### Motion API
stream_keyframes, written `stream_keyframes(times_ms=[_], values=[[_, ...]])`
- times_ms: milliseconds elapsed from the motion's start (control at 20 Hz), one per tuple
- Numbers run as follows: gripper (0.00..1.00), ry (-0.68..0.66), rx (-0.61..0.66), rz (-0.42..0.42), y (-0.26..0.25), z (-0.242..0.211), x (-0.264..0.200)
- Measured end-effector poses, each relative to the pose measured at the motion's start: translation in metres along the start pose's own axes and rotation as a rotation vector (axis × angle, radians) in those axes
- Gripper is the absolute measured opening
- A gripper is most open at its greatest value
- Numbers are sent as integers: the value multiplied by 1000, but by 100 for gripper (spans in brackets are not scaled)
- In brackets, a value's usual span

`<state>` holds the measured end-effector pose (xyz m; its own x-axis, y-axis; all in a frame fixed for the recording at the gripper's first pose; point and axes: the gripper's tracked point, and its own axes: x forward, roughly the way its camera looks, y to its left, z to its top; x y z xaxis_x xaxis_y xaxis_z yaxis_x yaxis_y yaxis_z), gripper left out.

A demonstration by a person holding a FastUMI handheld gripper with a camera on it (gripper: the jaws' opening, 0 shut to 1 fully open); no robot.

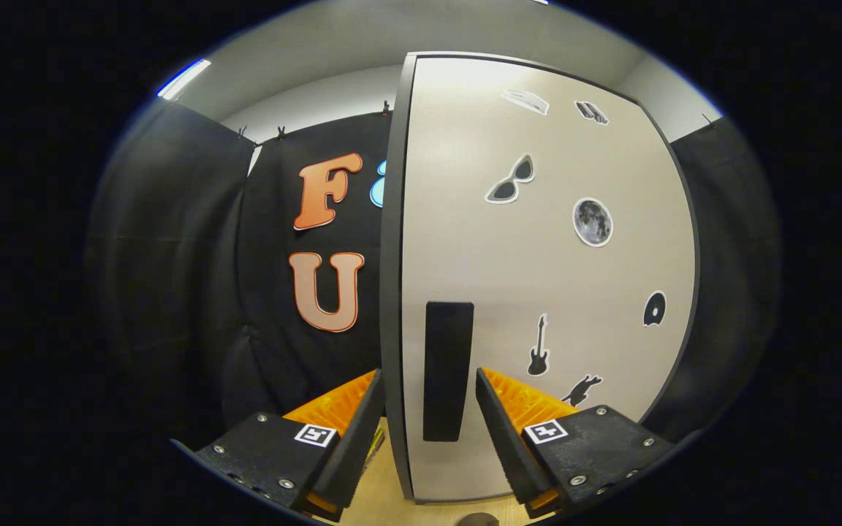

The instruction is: Open the shoe cabinet door, grab the shoes and put them into the shoe cabinet, then close the shoe cabinet door.

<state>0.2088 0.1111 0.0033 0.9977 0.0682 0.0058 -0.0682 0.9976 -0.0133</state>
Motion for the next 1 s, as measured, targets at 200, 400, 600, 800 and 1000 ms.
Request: stream_keyframes(times_ms=[200, 400, 600, 800, 1000], values=[[70, 22, 5, -31, -5, -7, 14], [44, 25, 41, -77, -16, -11, 20], [35, 17, 7, -71, -16, -10, 19], [30, 50, 23, -79, -17, -11, 14], [29, 74, 9, -75, -18, -10, -4]])
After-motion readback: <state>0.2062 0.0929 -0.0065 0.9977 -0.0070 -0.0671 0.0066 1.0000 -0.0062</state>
